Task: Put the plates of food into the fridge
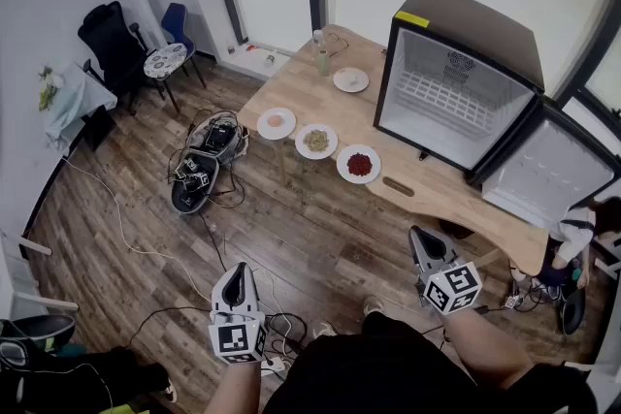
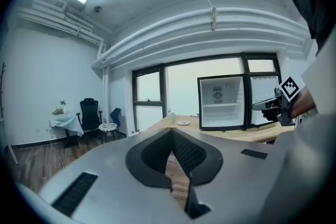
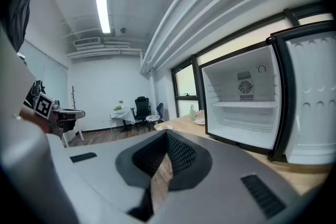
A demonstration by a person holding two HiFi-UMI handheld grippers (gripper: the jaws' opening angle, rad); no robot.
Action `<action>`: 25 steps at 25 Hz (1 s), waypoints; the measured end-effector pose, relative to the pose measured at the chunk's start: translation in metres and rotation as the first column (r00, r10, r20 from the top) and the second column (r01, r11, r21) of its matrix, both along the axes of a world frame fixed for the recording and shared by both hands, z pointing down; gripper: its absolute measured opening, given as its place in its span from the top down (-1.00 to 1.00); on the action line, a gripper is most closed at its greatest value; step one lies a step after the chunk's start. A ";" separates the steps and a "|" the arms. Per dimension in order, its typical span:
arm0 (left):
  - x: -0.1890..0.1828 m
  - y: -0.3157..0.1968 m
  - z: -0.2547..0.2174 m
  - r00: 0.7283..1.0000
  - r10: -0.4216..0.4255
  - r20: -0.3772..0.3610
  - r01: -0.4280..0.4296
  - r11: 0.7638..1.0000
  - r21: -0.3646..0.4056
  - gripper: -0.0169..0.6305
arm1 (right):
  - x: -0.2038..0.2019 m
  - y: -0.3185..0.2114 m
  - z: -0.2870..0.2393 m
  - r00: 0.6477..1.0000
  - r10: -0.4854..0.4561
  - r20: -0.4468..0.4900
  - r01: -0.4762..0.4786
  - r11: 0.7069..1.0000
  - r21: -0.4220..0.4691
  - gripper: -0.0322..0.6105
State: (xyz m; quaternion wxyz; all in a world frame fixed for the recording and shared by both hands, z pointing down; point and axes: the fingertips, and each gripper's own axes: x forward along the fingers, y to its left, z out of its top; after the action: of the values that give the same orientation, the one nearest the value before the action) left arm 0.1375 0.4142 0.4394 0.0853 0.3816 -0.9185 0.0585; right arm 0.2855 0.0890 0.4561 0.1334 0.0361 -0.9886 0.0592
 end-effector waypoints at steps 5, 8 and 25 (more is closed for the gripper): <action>-0.016 0.010 -0.008 1.000 -0.006 0.017 0.005 1.000 0.018 0.93 | -0.015 0.008 0.005 1.000 0.012 -0.002 -0.012 1.000 -0.005 0.84; -0.022 0.018 -0.013 1.000 0.005 0.030 -0.006 1.000 0.025 0.93 | -0.023 0.020 0.006 1.000 0.014 -0.001 -0.014 1.000 -0.005 0.84; -0.080 0.022 -0.014 1.000 0.020 0.017 -0.021 0.998 0.060 0.93 | -0.070 0.029 0.011 0.998 0.055 0.026 -0.054 0.998 -0.032 0.83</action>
State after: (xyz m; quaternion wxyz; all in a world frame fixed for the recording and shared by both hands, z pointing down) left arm 0.0574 0.4362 0.4252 0.0655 0.3927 -0.9167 0.0349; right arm 0.2152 0.1185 0.4666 0.1191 0.0602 -0.9879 0.0788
